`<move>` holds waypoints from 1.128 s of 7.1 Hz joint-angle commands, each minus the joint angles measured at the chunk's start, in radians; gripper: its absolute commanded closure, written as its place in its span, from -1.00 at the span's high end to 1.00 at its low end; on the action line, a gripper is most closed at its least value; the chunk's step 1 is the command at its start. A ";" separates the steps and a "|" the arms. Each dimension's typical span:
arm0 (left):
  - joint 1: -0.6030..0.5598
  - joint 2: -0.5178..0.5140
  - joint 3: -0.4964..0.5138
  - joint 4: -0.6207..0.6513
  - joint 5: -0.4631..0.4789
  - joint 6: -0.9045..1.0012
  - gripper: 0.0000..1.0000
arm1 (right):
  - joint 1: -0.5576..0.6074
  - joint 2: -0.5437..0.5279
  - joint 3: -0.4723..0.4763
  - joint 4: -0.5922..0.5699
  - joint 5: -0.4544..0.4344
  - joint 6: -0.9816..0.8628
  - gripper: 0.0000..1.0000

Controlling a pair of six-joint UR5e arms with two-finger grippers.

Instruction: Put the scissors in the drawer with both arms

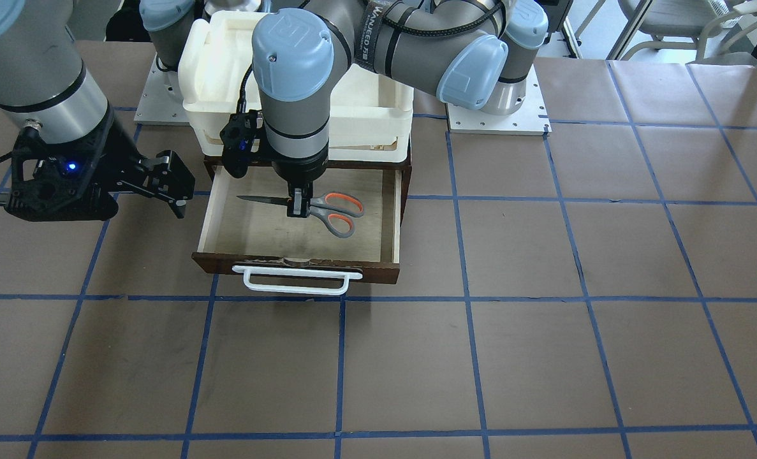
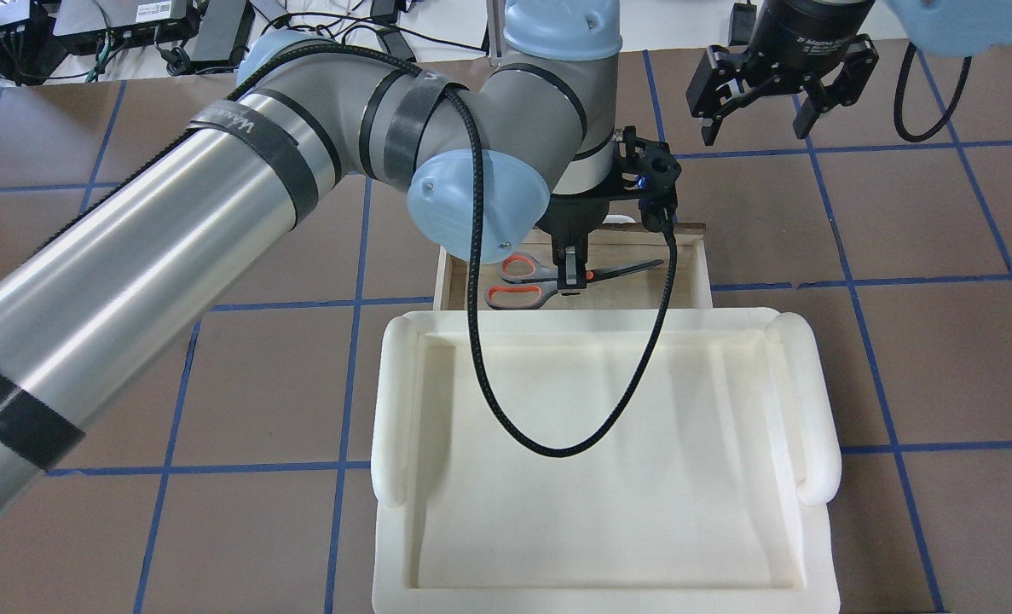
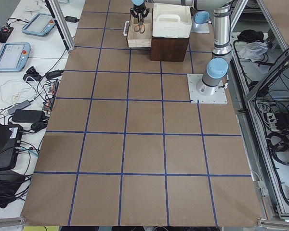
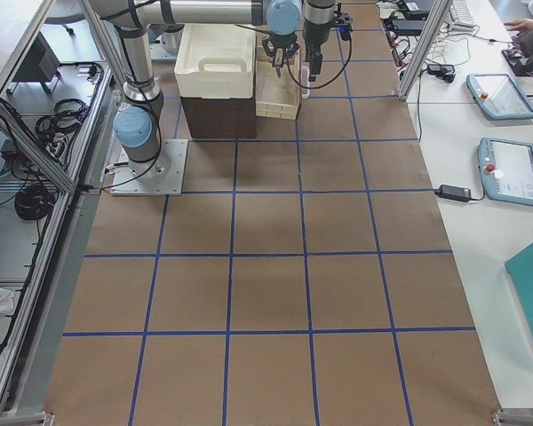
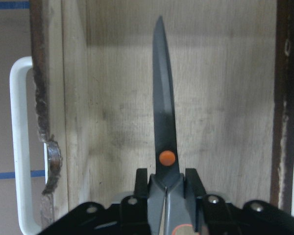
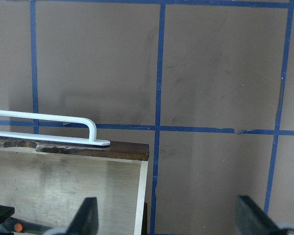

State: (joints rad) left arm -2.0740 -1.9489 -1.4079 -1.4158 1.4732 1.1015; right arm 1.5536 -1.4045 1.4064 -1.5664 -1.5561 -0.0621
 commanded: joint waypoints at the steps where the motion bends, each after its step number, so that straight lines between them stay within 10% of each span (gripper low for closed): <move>1: -0.009 -0.010 -0.003 -0.003 -0.023 0.000 -0.90 | -0.001 -0.001 0.006 0.000 -0.009 0.002 1.00; 7: -0.020 -0.005 -0.002 -0.060 -0.019 0.000 -0.65 | -0.003 -0.001 0.006 0.000 -0.009 -0.001 1.00; 8: -0.023 -0.011 -0.002 -0.061 -0.022 -0.002 0.81 | -0.003 -0.001 0.006 0.000 -0.009 -0.001 1.00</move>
State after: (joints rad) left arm -2.0940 -1.9576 -1.4100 -1.4759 1.4539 1.1011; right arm 1.5512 -1.4051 1.4128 -1.5658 -1.5643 -0.0623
